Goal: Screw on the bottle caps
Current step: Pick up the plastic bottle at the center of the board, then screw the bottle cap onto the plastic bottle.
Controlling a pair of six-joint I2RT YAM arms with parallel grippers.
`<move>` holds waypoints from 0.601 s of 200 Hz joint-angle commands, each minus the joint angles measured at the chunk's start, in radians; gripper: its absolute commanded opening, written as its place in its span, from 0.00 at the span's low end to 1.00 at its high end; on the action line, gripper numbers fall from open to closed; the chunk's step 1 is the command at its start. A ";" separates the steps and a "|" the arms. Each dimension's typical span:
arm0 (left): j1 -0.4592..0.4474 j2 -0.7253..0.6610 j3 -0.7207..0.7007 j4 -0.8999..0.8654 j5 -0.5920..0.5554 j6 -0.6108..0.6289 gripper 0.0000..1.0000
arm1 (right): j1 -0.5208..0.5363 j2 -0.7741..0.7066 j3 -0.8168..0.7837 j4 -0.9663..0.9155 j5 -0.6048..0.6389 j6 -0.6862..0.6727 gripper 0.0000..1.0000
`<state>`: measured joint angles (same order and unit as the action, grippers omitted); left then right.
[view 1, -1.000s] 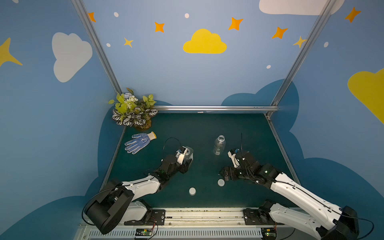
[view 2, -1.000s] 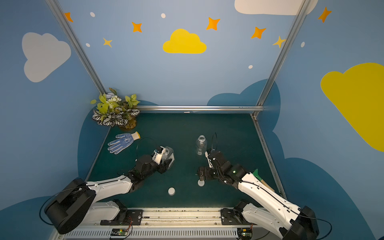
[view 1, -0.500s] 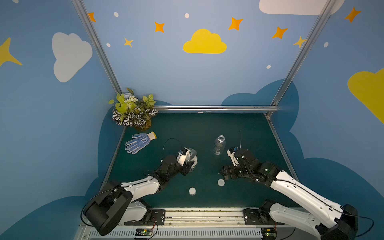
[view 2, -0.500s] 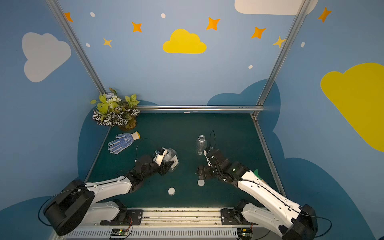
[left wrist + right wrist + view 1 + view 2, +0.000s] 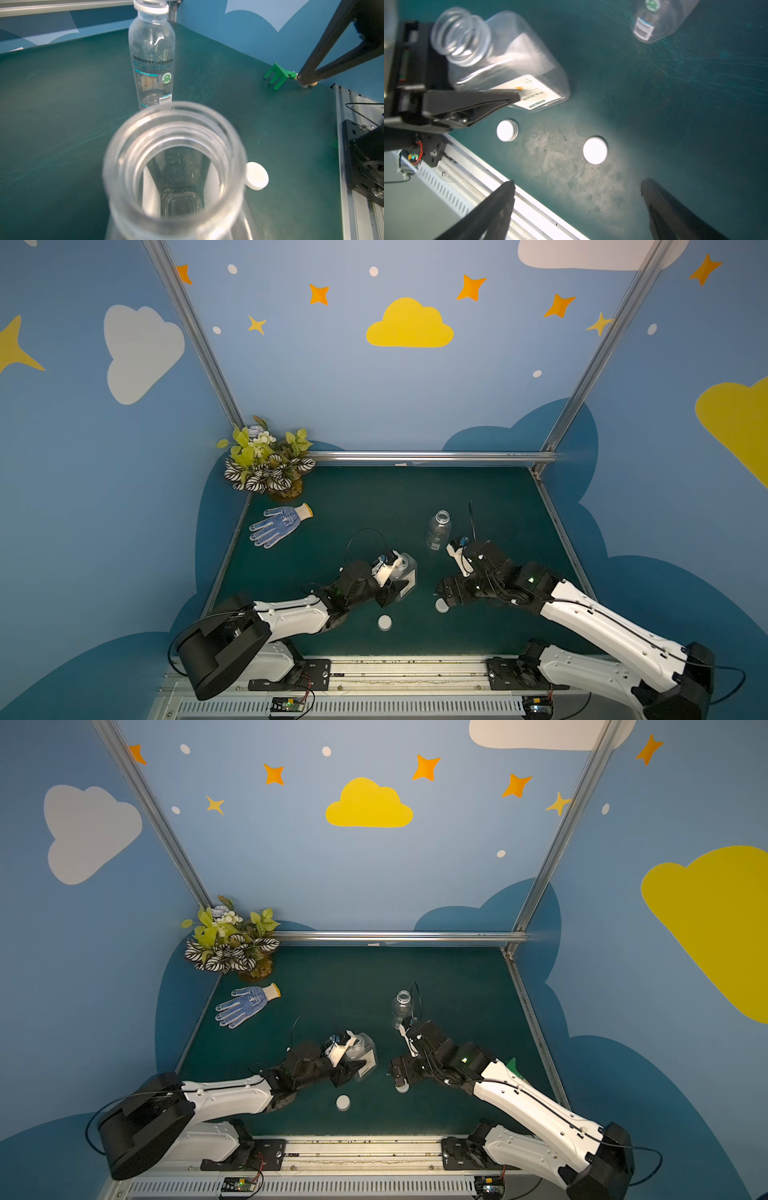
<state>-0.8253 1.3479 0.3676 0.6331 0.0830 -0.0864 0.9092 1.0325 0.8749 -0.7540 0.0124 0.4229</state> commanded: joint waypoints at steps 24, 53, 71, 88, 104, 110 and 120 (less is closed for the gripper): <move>-0.023 0.053 0.024 -0.030 -0.009 0.013 0.55 | 0.193 0.090 0.056 -0.006 0.127 0.002 0.98; -0.025 0.050 0.024 -0.034 -0.010 0.011 0.65 | 0.321 0.142 0.063 0.052 0.193 0.009 0.98; -0.025 0.039 0.019 -0.037 -0.010 0.012 0.70 | 0.394 0.169 0.077 0.078 0.236 0.007 0.98; -0.026 0.029 0.012 -0.038 -0.012 0.013 0.72 | 0.448 0.191 0.084 0.110 0.255 0.001 0.98; -0.024 0.028 0.009 -0.036 -0.020 0.014 0.73 | 0.497 0.208 0.077 0.150 0.284 0.002 0.98; -0.025 0.028 0.010 -0.035 -0.021 0.013 0.73 | 0.513 0.213 0.075 0.165 0.289 0.003 0.98; -0.026 0.031 0.006 -0.028 -0.025 0.015 0.70 | 0.539 0.225 0.071 0.191 0.304 0.003 0.98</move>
<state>-0.8474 1.3926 0.3885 0.6113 0.0700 -0.0753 1.3964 1.2354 0.9241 -0.6453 0.2478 0.4252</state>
